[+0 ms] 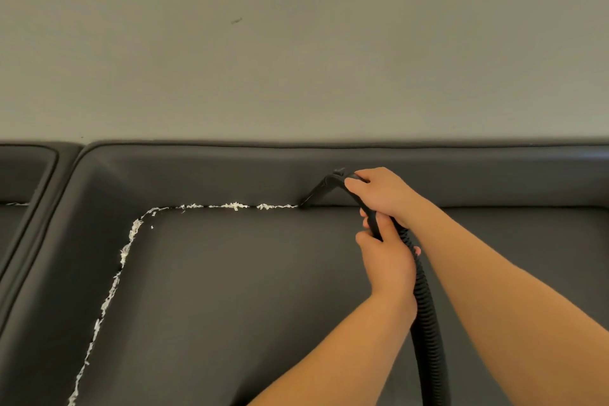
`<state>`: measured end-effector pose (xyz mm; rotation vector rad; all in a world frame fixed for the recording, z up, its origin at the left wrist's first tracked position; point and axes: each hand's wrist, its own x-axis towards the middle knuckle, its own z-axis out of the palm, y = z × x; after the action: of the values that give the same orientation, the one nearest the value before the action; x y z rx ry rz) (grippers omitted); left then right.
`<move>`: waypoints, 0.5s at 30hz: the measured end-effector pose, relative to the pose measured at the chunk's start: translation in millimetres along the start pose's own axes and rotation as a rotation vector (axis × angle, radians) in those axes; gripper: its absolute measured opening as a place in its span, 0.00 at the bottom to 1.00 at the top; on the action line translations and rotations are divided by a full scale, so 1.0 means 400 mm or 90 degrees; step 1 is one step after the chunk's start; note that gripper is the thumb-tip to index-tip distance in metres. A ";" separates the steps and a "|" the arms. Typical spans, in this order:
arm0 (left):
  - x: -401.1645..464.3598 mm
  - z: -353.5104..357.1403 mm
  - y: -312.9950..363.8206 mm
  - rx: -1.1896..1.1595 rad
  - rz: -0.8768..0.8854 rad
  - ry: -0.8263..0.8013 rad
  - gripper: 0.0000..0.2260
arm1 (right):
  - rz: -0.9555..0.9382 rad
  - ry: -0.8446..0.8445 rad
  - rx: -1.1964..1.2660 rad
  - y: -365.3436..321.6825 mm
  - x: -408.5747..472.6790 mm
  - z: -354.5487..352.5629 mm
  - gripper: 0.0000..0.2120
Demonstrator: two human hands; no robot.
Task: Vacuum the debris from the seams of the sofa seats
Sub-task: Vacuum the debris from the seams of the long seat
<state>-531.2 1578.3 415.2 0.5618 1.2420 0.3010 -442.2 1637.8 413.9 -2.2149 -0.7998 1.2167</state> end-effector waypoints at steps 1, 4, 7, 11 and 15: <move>0.006 -0.006 0.002 0.003 -0.003 0.004 0.20 | -0.001 0.008 -0.019 0.000 0.009 0.007 0.13; 0.018 -0.023 -0.015 0.034 -0.017 0.018 0.20 | 0.003 0.031 -0.038 0.012 0.018 0.033 0.12; 0.034 -0.056 -0.067 0.057 -0.039 0.030 0.21 | 0.021 0.065 -0.032 0.058 0.004 0.082 0.14; 0.030 -0.084 -0.132 0.057 -0.094 -0.006 0.20 | 0.080 0.077 0.071 0.150 -0.038 0.102 0.13; 0.002 -0.060 -0.144 0.052 -0.097 -0.020 0.23 | 0.120 0.054 0.184 0.164 -0.076 0.066 0.12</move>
<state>-558.7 1536.7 377.6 0.5371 1.2627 0.1139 -461.2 1573.9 375.6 -2.1197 -0.3605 1.2293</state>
